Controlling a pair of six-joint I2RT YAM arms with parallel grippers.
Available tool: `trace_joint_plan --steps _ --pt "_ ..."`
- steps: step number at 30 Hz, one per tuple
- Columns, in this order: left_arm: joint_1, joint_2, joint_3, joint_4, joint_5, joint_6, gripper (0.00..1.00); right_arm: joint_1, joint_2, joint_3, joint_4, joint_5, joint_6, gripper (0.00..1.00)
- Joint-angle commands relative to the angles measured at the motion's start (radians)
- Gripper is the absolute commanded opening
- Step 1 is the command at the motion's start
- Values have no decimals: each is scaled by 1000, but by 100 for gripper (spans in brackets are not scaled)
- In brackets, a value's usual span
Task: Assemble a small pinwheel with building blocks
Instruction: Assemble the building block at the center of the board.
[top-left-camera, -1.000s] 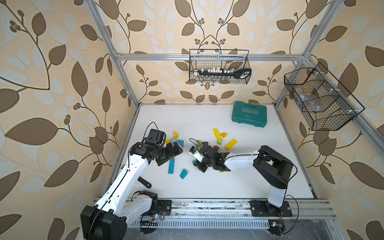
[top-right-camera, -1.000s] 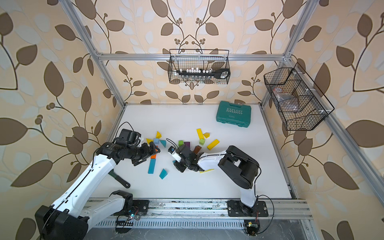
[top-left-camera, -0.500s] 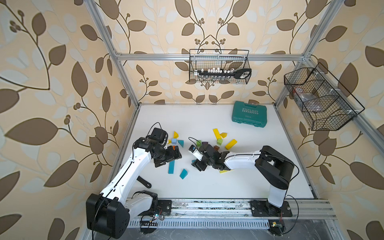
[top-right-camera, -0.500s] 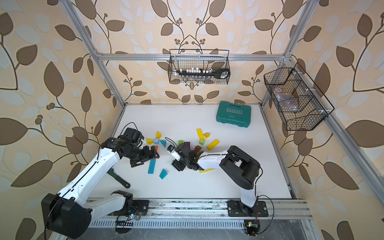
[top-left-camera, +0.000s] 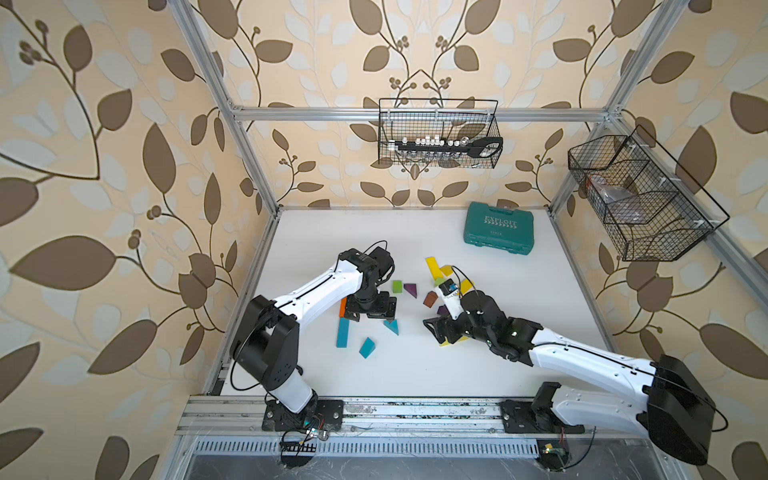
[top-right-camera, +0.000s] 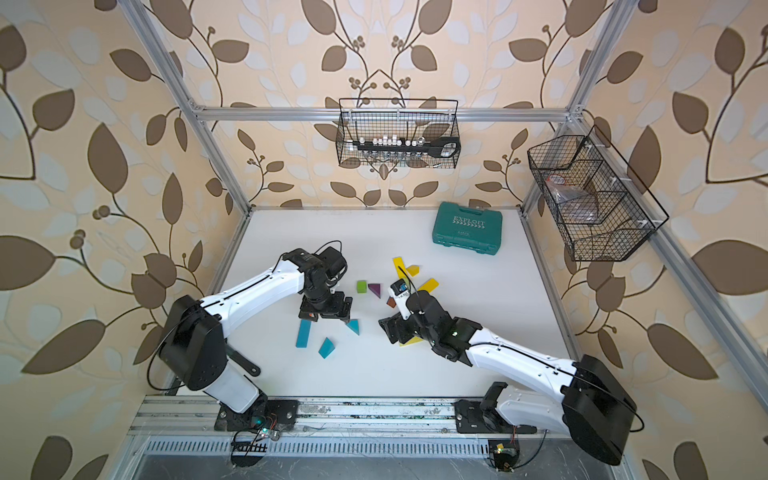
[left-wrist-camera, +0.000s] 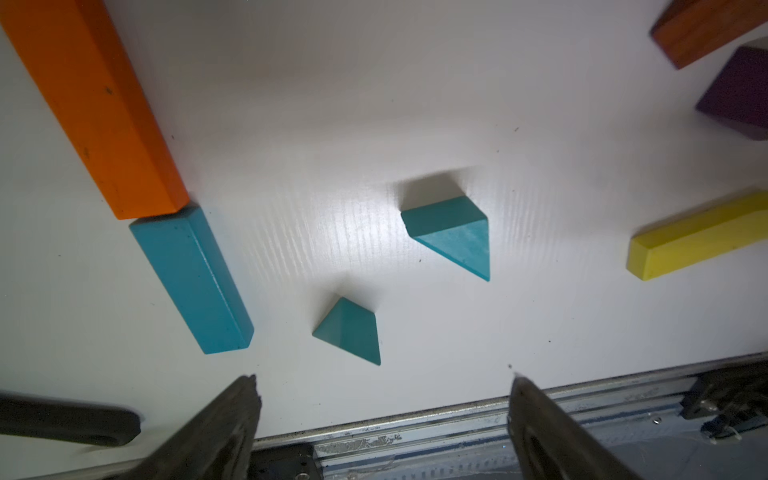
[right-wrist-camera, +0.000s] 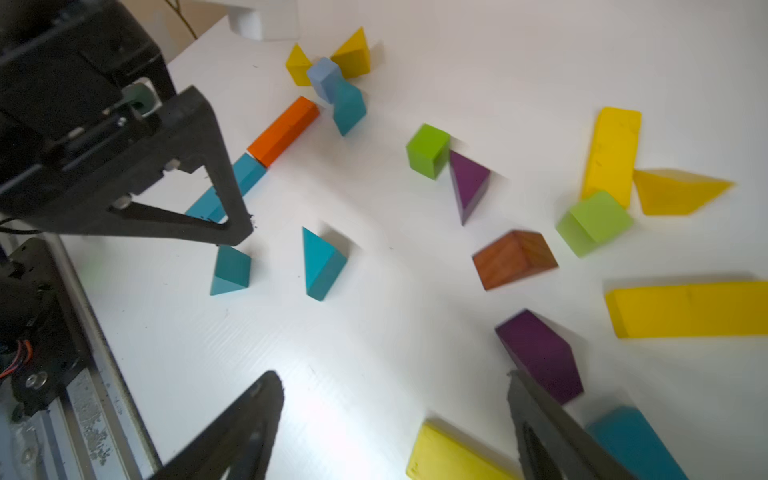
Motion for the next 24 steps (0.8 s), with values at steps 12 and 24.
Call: trace_joint_plan --steps 12,24 --pt "-142 286 198 -62 -82 -59 86 -111 -167 -100 -96 -36 83 89" --pt "-154 297 109 13 -66 111 79 -141 -143 -106 -98 -74 91 99"
